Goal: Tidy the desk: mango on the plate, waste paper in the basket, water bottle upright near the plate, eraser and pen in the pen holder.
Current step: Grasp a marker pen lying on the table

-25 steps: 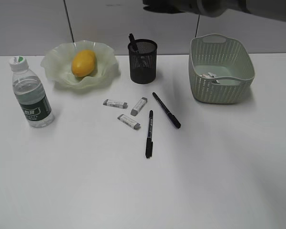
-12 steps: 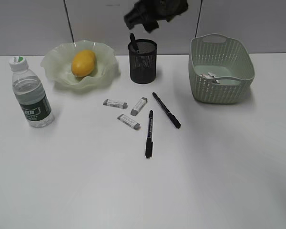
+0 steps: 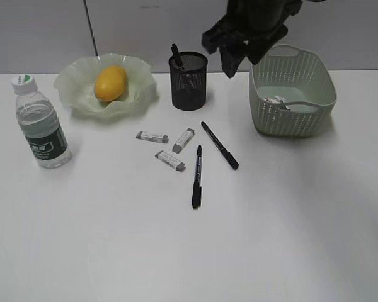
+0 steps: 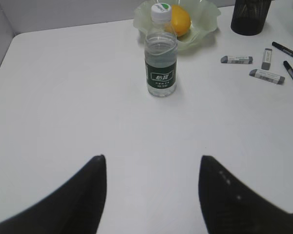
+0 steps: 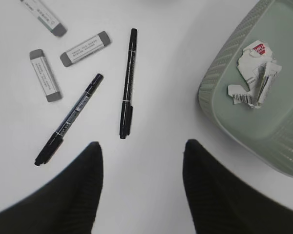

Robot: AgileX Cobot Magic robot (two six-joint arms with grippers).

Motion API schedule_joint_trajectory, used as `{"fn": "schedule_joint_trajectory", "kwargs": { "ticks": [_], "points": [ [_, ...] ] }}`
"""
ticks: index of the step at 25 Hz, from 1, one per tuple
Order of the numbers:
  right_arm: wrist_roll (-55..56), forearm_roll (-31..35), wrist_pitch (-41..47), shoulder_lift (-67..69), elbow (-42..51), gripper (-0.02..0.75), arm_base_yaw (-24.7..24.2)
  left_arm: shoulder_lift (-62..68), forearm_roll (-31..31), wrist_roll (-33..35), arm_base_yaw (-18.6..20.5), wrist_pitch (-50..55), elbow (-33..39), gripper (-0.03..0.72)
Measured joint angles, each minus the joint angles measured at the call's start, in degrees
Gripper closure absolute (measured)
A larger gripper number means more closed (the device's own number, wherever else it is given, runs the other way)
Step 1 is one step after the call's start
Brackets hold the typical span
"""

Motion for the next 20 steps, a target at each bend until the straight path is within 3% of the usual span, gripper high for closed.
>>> {"fn": "schedule_joint_trajectory", "kwargs": {
  "ticks": [3, 8, 20],
  "points": [
    [-2.0, 5.2, 0.1, -1.9, 0.0, 0.311, -4.2, 0.0, 0.0, 0.0, 0.0, 0.0, 0.0, 0.233],
    [-2.7, 5.6, 0.1, -6.6, 1.9, 0.31, -10.7, 0.0, 0.1, 0.0, 0.0, 0.0, 0.0, 0.233],
    [-3.0, 5.5, 0.2, -22.7, 20.7, 0.31, -19.6, 0.0, 0.3, 0.0, 0.0, 0.0, 0.0, 0.233]
  ]
}}
